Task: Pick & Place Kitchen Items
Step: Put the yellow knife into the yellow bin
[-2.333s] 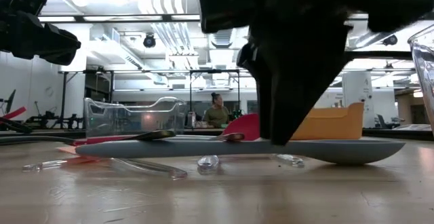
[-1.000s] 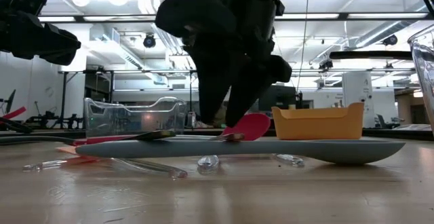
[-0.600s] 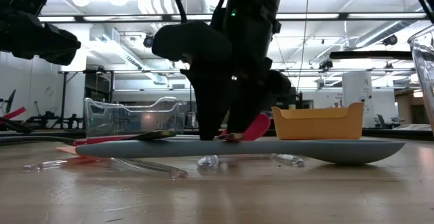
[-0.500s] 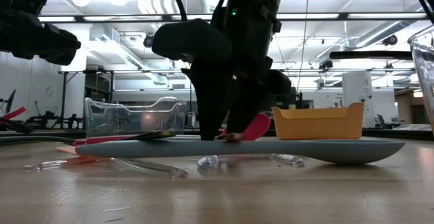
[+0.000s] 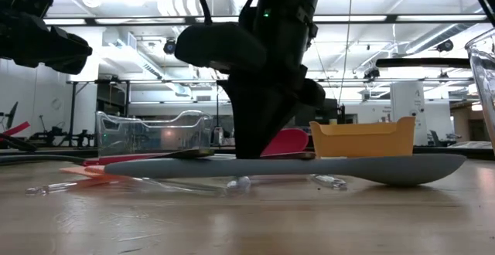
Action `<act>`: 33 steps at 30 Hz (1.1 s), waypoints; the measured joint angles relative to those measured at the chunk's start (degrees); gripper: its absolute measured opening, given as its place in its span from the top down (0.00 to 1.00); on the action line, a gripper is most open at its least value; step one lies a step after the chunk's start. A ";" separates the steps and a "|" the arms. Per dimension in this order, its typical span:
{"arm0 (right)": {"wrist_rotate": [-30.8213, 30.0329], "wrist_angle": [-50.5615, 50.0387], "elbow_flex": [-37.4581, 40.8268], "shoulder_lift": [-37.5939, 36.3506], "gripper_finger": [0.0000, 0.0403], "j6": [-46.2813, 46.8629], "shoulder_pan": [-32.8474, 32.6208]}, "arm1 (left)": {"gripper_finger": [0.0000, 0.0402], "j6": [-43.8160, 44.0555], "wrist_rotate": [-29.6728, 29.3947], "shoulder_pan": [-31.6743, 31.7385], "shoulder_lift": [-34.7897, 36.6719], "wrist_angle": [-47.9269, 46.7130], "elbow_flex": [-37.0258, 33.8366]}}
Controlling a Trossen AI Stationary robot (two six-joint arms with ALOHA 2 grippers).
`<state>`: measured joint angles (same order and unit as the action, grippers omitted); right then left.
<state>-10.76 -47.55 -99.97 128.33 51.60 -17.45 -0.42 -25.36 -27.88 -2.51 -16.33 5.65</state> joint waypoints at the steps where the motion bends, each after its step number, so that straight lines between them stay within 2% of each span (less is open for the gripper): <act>1: 0.06 0.08 -0.04 -0.08 0.91 -0.39 0.00 | 0.94 0.00 0.00 -0.01 0.00 0.00 0.00; 5: 0.08 0.07 -0.04 -0.08 0.97 -0.79 -0.02 | 0.94 -0.01 0.00 0.00 -0.01 -0.01 0.00; 12: 0.17 -0.11 -0.02 -0.32 0.93 -0.26 0.00 | 0.94 -0.01 0.00 -0.01 0.00 0.01 0.00; 17: 0.48 -0.14 -0.04 -0.32 0.86 0.69 -0.02 | 0.94 0.01 0.00 0.00 -0.01 -0.01 0.00; 27: 1.98 -0.15 -0.04 -0.08 0.62 1.39 -0.04 | 0.94 0.01 0.00 -0.02 -0.01 -0.01 0.00; 33: 1.98 -0.09 -0.04 0.41 0.56 1.06 -0.02 | 0.94 0.01 0.00 -0.01 0.00 0.00 0.00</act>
<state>-8.78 -47.64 -100.01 128.73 52.66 -17.47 -0.40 -25.36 -27.89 -2.52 -16.32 5.65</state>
